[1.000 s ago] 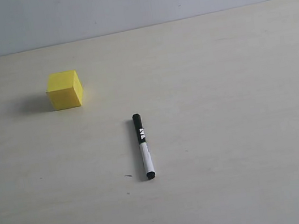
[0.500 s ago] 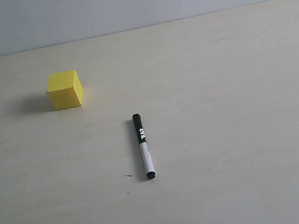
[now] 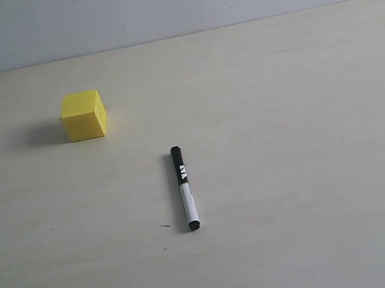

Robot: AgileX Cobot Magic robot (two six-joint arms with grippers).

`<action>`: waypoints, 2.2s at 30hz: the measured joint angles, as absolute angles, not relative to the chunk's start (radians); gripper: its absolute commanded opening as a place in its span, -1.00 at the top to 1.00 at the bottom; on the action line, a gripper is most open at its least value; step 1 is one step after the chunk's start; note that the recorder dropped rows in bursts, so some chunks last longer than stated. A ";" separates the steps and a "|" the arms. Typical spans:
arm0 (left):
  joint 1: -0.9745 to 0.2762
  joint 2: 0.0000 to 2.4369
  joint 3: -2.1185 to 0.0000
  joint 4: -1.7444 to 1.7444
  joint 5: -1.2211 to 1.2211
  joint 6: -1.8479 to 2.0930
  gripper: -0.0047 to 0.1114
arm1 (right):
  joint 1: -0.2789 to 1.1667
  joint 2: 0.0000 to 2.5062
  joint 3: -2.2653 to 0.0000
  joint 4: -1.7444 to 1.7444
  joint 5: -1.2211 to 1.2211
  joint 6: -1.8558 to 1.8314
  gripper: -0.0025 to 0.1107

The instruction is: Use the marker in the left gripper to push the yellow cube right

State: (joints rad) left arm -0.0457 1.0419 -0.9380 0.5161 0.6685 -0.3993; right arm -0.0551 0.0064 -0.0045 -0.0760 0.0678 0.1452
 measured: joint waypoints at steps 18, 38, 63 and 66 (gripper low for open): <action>-0.046 1.372 -1.123 0.163 1.011 -0.303 -0.43 | -0.055 0.006 -0.005 -0.076 0.068 0.145 0.96; -0.466 1.761 -1.325 -0.404 1.049 -0.227 -0.42 | -0.055 0.006 -0.005 -0.076 0.068 0.145 0.96; -0.602 1.897 -1.369 -0.515 0.631 0.092 -0.42 | -0.055 0.006 -0.005 -0.076 0.068 0.145 0.96; -0.604 1.894 -1.369 -0.521 0.620 0.117 -0.42 | -0.055 0.006 -0.005 -0.076 0.068 0.145 0.96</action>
